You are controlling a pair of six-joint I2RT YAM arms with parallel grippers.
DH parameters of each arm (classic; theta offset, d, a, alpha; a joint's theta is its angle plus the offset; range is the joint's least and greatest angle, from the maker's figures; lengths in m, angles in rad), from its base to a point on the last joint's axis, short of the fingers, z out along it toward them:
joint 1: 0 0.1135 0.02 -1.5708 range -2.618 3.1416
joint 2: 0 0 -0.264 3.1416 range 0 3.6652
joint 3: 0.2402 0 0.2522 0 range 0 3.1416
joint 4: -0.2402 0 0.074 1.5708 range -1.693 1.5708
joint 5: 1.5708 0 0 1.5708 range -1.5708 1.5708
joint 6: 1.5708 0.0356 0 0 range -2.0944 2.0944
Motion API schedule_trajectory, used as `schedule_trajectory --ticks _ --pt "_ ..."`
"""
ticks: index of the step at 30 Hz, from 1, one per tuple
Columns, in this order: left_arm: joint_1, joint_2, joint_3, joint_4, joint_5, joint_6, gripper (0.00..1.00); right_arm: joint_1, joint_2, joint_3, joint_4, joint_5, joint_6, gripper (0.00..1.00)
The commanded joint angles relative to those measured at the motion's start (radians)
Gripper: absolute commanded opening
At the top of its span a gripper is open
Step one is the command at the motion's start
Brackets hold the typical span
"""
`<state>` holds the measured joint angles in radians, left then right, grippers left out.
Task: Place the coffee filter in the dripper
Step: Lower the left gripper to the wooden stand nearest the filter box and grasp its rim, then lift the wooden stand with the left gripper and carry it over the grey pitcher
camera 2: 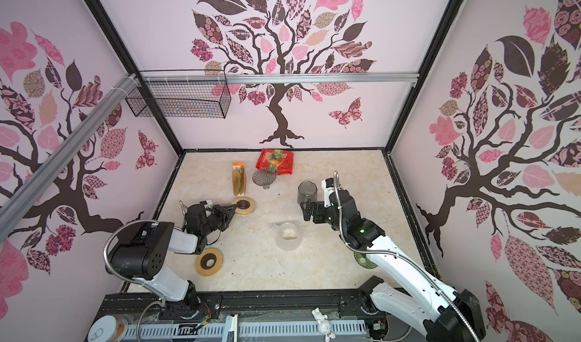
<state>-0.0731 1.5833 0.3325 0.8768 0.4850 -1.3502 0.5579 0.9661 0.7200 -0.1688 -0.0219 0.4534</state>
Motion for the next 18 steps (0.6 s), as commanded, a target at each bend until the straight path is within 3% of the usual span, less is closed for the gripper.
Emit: schedule_trajectory --ticks 1,10,18 --pt "-0.017 -0.122 0.004 -0.052 0.015 0.019 0.0 0.004 -0.027 0.006 0.017 0.036 0.007 1.0" --pt "-0.087 -0.476 0.131 -0.444 0.008 0.207 0.0 0.004 -0.057 -0.01 0.022 0.081 0.003 1.0" --pt "-0.209 -0.403 0.3 -0.413 0.102 0.204 0.0 0.005 -0.092 -0.023 0.018 0.101 -0.001 1.0"
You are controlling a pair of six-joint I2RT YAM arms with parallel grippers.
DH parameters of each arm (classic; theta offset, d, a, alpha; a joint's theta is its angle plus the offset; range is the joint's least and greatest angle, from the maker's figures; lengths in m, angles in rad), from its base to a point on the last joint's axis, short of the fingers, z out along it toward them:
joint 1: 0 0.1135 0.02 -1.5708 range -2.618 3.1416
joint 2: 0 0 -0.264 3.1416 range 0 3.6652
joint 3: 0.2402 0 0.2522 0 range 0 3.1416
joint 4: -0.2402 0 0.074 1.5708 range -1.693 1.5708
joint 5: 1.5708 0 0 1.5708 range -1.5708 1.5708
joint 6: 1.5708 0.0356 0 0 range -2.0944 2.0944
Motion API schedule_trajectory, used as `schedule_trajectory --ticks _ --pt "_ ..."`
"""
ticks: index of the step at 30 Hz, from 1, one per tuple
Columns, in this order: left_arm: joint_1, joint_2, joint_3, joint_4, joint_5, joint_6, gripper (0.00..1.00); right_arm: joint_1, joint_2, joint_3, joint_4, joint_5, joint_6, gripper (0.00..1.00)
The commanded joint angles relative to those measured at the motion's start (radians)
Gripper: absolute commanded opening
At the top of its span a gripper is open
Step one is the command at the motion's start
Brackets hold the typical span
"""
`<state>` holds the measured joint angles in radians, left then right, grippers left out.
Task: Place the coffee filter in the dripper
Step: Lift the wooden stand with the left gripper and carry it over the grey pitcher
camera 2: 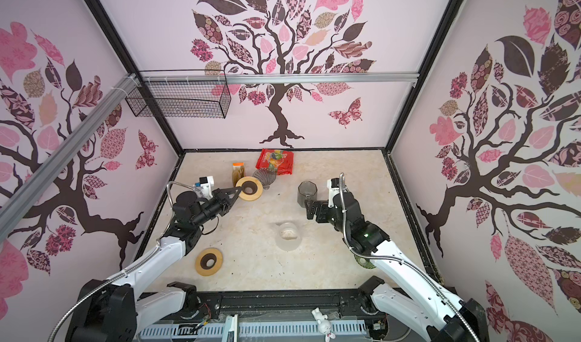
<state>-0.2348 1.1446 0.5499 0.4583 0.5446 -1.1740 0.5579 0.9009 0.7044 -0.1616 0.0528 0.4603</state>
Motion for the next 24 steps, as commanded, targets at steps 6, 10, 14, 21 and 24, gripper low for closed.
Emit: schedule_trajectory --ticks 6,10,14,21,24 --pt "-0.189 0.212 0.248 0.025 0.04 0.056 0.0 0.004 -0.057 -0.005 -0.009 0.031 -0.017 1.0" --pt "-0.254 0.34 0.346 0.035 0.03 0.054 0.0 0.003 -0.084 -0.011 -0.023 0.039 -0.015 1.0" --pt "-0.304 0.474 0.434 0.072 0.034 0.039 0.0 0.004 -0.106 -0.015 -0.039 0.046 -0.019 1.0" --pt "-0.342 0.648 0.562 0.093 0.028 0.014 0.0 0.004 -0.135 -0.033 -0.058 0.044 -0.022 1.0" --pt "-0.343 0.705 0.605 0.084 0.028 0.007 0.0 0.004 -0.138 -0.037 -0.06 0.043 -0.022 1.0"
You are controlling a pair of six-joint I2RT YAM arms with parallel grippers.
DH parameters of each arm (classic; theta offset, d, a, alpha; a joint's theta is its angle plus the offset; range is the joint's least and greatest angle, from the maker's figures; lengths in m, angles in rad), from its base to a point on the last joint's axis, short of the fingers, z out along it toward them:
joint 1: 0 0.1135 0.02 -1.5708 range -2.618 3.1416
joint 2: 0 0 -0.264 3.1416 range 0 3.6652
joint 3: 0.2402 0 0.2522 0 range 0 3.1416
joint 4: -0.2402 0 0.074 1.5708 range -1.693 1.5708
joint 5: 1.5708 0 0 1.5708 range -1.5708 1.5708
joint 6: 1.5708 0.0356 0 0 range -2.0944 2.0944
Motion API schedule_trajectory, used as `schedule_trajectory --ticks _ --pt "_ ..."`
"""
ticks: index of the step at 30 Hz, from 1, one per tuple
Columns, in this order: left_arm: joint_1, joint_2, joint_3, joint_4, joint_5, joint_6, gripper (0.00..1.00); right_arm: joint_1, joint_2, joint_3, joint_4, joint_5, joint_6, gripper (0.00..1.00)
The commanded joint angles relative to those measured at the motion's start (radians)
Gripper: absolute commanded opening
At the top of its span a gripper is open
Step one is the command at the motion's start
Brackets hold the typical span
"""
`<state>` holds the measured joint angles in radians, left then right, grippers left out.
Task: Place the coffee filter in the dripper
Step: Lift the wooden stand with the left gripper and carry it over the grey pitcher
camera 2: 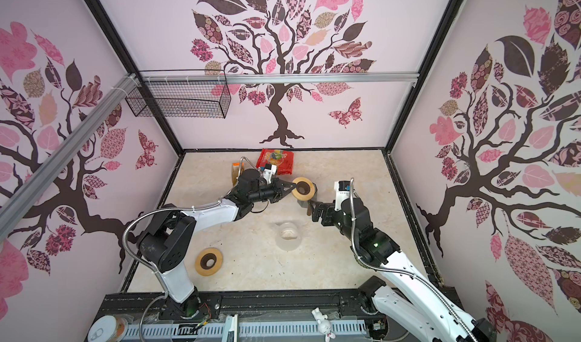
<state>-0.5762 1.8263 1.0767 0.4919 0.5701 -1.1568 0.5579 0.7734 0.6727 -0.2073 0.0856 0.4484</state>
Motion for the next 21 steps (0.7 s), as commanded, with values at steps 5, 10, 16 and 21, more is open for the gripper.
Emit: schedule_trajectory --ticks 5,10,16,21 --pt "-0.003 0.083 0.132 0.037 0.001 -0.005 0.0 0.005 -0.013 -0.011 -0.013 0.008 -0.007 1.0" --pt "-0.003 0.129 0.172 0.024 0.004 -0.006 0.0 0.004 -0.015 -0.018 -0.015 0.006 -0.004 1.0" --pt "-0.003 0.161 0.199 0.018 -0.003 -0.001 0.0 0.004 -0.019 -0.026 -0.014 0.009 -0.001 1.0" --pt "-0.001 0.182 0.209 0.013 -0.009 0.001 0.0 0.005 -0.023 -0.025 -0.017 0.01 -0.001 1.0"
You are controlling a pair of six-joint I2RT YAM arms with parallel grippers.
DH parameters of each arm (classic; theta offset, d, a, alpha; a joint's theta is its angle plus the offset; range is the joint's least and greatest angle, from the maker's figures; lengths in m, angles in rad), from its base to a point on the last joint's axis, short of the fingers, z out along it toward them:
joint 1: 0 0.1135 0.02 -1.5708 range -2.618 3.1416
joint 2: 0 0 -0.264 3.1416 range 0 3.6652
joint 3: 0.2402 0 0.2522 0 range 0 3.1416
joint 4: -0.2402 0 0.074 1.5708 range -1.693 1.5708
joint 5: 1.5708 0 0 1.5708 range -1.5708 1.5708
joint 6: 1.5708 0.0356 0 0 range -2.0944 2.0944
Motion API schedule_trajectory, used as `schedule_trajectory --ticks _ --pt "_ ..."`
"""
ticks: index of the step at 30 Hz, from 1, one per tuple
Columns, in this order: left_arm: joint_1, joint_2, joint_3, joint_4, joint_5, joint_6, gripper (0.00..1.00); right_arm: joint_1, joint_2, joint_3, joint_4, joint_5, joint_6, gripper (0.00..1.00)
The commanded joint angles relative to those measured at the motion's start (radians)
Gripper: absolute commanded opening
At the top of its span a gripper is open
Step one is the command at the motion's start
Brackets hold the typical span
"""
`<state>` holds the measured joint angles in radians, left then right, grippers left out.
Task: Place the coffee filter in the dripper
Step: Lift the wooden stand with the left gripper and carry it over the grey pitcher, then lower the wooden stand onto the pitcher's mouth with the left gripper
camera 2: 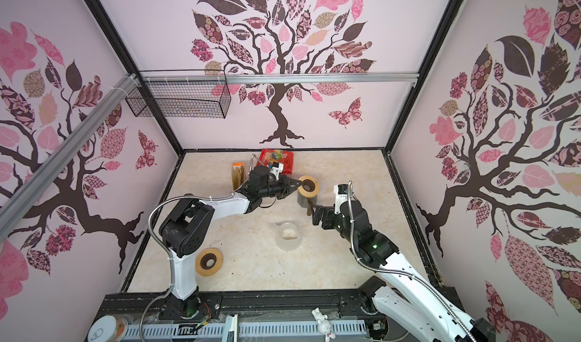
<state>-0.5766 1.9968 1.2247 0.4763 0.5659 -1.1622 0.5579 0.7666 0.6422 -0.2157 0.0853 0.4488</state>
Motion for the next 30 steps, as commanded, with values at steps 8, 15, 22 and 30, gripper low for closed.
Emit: schedule_trajectory --ticks 8,15,22,30 --pt "0.003 0.04 0.077 0.024 -0.011 0.005 0.0 0.005 -0.023 -0.002 -0.014 0.007 0.002 1.0" --pt "0.009 0.048 0.074 0.013 -0.018 0.01 0.0 0.004 -0.03 -0.001 -0.017 0.013 0.002 1.0" --pt "0.011 0.051 0.065 0.012 -0.022 0.015 0.0 0.005 -0.031 -0.004 -0.016 0.012 0.004 1.0" --pt "0.015 0.05 0.058 0.012 -0.028 0.016 0.07 0.004 -0.03 -0.006 -0.014 0.011 0.005 1.0"
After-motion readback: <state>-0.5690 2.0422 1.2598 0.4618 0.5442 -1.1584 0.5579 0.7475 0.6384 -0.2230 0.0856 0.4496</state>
